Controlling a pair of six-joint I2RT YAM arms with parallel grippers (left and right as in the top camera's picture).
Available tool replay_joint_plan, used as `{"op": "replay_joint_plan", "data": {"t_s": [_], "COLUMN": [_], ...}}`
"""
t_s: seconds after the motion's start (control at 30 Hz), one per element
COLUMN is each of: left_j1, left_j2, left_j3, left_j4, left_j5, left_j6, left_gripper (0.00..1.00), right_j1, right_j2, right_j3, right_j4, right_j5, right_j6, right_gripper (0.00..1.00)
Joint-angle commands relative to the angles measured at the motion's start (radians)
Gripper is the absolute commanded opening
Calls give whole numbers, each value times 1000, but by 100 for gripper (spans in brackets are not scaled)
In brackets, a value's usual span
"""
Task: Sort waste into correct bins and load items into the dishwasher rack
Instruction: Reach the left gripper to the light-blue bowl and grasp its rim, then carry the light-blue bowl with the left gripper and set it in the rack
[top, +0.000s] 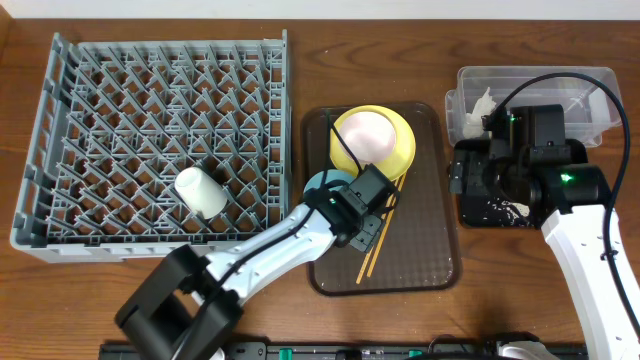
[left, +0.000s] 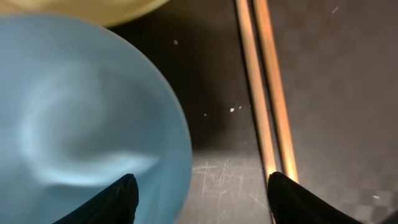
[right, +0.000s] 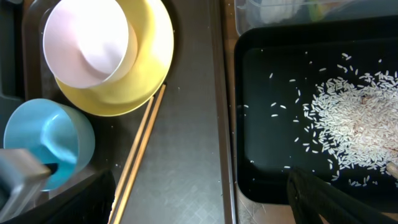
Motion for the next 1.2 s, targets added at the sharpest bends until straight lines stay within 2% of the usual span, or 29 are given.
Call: {"op": "replay_joint_plan", "data": {"t_s": [0.0,0.13,0.4,0.7,0.9,1.0,1.17], "left_j1": [-1,-1,-1,31,187,327,623], "left_j2": [40,48,13,-204,-367,-408,-403], "left_j3": [18,18,21,83,95,95,95], "left_j4": [4,5,2,-63,-55,-42,28], "left_j5": [-16,-16,-8,-8,28,185,610], "left_j6": [11,11,11,11,11,11,11], "left_gripper": [57,35,6,6,6,7,6], "right_j1": [-13,-13,-13,-13,-13,-13,-13], "right_j2": [-11,-11,-11,-11,-11,-11,-11], "right_j3": [21,21,21,21,21,21,21], "right_j4": [-3,-8,-11,-13,-13,-13,-14], "right_j5": [10,10,12,18,18,18,18], "right_j6": [10,10,9,7,7,7,7], "right_gripper": [86,86,86,87,87,87,87]}}
